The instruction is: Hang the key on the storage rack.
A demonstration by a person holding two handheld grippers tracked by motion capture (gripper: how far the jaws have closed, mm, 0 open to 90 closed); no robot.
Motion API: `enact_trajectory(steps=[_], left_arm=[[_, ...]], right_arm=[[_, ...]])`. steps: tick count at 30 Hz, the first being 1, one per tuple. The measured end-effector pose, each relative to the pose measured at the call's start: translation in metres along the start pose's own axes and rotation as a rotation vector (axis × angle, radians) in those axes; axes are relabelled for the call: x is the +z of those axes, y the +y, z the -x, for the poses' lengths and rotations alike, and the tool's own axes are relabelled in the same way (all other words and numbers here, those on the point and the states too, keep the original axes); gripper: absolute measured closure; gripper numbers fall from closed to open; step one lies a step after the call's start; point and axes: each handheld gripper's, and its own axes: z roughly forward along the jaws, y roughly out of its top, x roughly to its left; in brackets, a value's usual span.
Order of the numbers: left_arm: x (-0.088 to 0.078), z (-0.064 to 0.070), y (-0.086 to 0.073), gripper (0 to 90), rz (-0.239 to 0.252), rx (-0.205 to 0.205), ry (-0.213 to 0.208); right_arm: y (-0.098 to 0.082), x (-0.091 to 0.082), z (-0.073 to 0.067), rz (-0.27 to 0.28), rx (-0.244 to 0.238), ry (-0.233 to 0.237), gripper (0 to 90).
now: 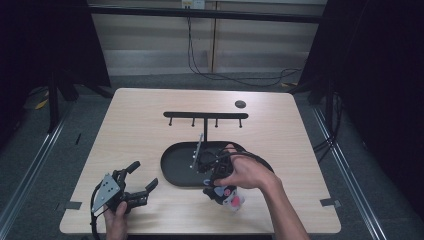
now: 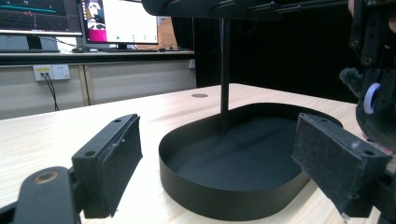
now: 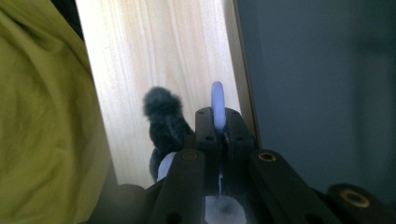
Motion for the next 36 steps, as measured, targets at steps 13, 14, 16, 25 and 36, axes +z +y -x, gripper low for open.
enact_trajectory(steps=[13, 14, 16, 25, 36], left_arm=[[0.000, 0.000, 0.000, 15.2, 0.000, -0.002, 0.001], [0.000, 0.000, 0.000, 15.2, 0.000, 0.000, 0.000], [0.000, 0.000, 0.000, 15.2, 0.001, -0.005, 0.004], [0.000, 0.000, 0.000, 15.2, 0.001, -0.006, 0.004], [0.000, 0.000, 0.000, 15.2, 0.000, -0.004, 0.004]], right_arm=[[0.000, -0.024, 0.003, 0.022, -0.010, -0.020, 87.1], [0.001, -0.025, 0.003, 0.022, -0.010, -0.021, 87.1], [0.002, -0.029, 0.003, 0.016, -0.007, -0.013, 87.0], [0.013, -0.044, 0.003, 0.017, -0.024, -0.031, 87.0], [0.026, -0.058, 0.012, 0.040, -0.053, -0.029, 87.1]])
